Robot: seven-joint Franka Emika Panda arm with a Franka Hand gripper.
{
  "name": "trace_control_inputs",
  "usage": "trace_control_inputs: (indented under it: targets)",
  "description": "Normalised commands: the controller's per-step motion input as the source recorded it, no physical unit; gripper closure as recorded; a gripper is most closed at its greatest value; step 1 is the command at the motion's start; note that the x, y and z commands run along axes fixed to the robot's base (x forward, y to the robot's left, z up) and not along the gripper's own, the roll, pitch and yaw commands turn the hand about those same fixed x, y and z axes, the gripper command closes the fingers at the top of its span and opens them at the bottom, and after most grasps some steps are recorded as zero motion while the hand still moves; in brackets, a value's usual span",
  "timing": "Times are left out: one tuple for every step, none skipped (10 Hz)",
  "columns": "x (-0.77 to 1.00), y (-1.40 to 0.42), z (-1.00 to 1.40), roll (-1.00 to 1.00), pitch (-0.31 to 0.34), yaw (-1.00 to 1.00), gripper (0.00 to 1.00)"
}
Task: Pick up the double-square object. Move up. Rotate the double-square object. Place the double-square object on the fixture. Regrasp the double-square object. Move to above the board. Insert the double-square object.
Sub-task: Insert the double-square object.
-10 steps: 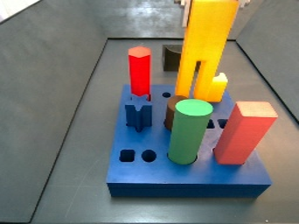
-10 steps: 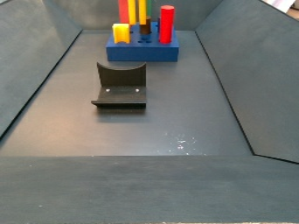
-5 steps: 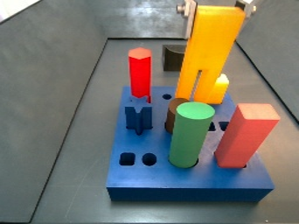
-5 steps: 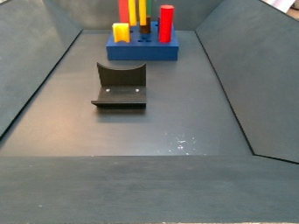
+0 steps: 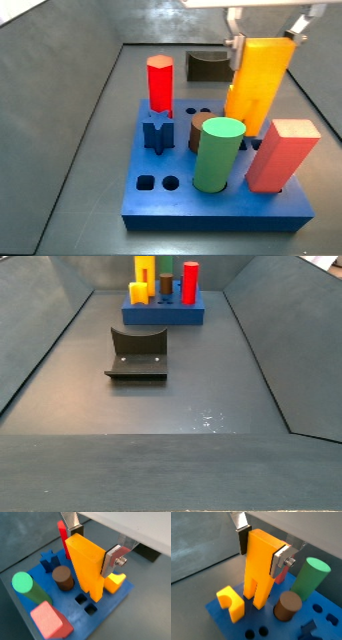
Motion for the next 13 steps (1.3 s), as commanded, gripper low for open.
trace_control_inputs:
  targets:
    - [0.90,-0.55,-0.06,0.07,0.110,0.00,1.00]
    - [0.64,-0.54,-0.05,0.21,0.209,0.03,1.00]
    - [0.34,-0.41,0.00,0.23,0.253,0.05,1.00]
    - [0.34,0.00,-0.15,0.00,0.190,0.00,1.00]
    - [0.27,0.00,-0.33,0.09,0.167,0.00,1.00]
    - [0.73,0.00,-0.38,0.04,0.270,-0.06,1.00]
    - [0.65,0.01,-0.29,0.05,0.259,-0.06,1.00]
    - [0.51,0.03,-0.30,0.04,0.257,0.00,1.00]
    - [0.33,0.00,-0.38,0.12,0.190,0.00,1.00]
    - [0.59,0.01,-0.34,0.07,0.281,0.00,1.00]
    - [0.36,0.00,-0.29,0.07,0.179,0.00,1.00]
    - [0.68,0.01,-0.37,0.01,0.201,-0.04,1.00]
    - [0.67,-0.01,-0.61,0.00,0.093,-0.13,1.00]
